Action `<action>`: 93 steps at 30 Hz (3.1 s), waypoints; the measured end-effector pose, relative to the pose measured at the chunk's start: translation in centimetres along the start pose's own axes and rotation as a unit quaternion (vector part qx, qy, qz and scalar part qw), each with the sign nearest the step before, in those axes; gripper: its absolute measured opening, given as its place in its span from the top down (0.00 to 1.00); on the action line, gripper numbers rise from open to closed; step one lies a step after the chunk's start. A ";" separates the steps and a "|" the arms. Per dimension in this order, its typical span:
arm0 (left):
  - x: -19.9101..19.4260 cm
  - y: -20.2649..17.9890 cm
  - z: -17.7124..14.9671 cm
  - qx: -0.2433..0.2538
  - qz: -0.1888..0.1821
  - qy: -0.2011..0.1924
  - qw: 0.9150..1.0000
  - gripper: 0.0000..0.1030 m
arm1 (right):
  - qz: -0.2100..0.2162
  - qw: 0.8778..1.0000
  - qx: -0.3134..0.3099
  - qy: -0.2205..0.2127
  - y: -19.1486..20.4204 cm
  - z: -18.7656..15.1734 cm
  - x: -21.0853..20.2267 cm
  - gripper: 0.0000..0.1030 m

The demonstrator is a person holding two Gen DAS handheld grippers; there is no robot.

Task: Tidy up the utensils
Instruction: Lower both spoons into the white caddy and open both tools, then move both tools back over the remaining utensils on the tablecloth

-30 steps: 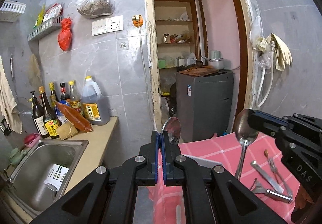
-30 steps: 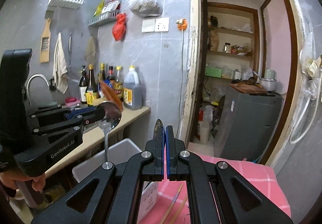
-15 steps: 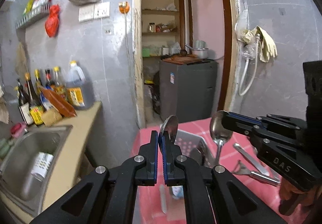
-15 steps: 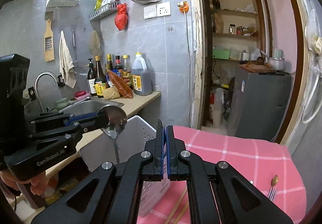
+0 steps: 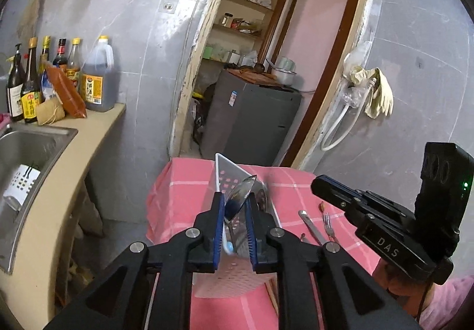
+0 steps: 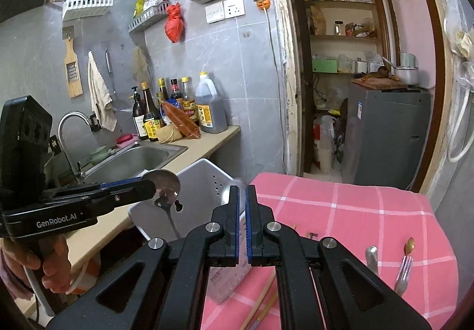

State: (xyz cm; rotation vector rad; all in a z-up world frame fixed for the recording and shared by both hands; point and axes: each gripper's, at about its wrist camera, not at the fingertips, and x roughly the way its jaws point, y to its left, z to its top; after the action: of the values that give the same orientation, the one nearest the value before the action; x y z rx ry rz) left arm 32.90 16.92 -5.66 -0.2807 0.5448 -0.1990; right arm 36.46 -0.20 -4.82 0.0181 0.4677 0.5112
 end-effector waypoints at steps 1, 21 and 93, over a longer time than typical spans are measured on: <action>-0.1 -0.2 0.0 0.000 0.002 0.000 1.000 0.87 | -0.001 1.000 0.001 -0.001 -0.1 0.0 -0.3 0.96; -3.0 -8.0 1.0 0.022 0.015 -0.082 0.996 0.23 | -0.108 0.986 0.059 -0.109 -7.2 1.8 -12.8 0.25; 21.0 -12.2 -8.7 -0.029 0.075 0.129 0.988 0.30 | 0.001 0.978 0.165 0.130 -27.8 -12.8 2.0 0.39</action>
State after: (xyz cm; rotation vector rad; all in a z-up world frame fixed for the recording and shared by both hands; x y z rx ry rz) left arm 44.47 -1.82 -19.08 -0.2704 0.8255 -0.0740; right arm 45.45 -24.82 -20.82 0.2740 0.8056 0.4353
